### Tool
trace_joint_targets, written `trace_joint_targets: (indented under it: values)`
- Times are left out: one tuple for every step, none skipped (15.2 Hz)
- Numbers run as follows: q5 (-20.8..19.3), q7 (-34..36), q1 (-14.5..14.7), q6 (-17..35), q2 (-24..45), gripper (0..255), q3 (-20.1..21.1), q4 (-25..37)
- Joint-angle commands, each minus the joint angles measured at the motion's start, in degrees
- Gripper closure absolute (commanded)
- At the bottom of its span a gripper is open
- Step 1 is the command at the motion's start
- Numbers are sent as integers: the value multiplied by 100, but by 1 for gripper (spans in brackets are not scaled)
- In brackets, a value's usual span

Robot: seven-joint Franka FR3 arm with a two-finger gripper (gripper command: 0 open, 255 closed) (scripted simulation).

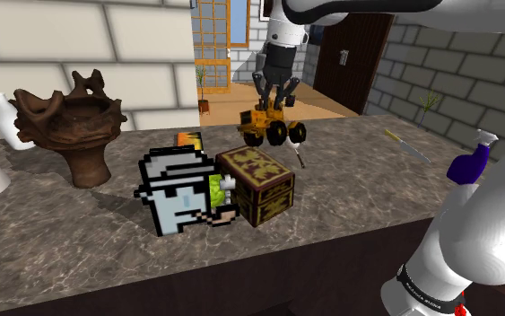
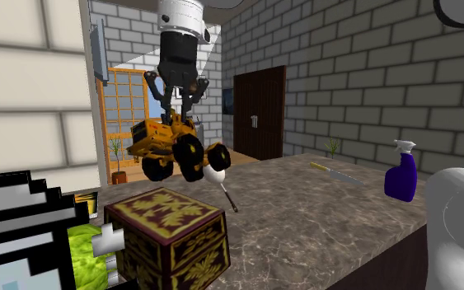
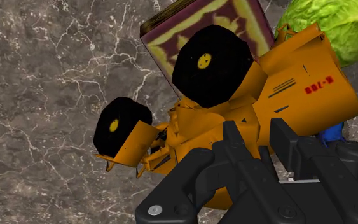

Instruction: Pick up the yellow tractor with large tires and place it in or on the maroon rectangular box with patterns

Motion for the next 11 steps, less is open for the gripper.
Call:
trace_joint_targets:
  values:
    - [-2,287,114,-38,-47,255,163,10]
    - [-2,425,170,-57,-67,255,245,12]
    - [-1,563,224,-78,-82,255,328,21]
    - [1,770,308,-110,-93,255,452,46]
    - [2,768,308,-30,-111,255,452,-51]
    - [4,766,307,49,-127,255,453,-146]
    - [6,764,307,128,-142,255,454,-240]
    - [8,762,306,206,-156,255,456,-332]
    - [9,760,304,285,-168,255,458,-423]
    - [11,758,302,363,-179,255,461,-512]
    - [14,756,298,441,-189,255,465,-600]
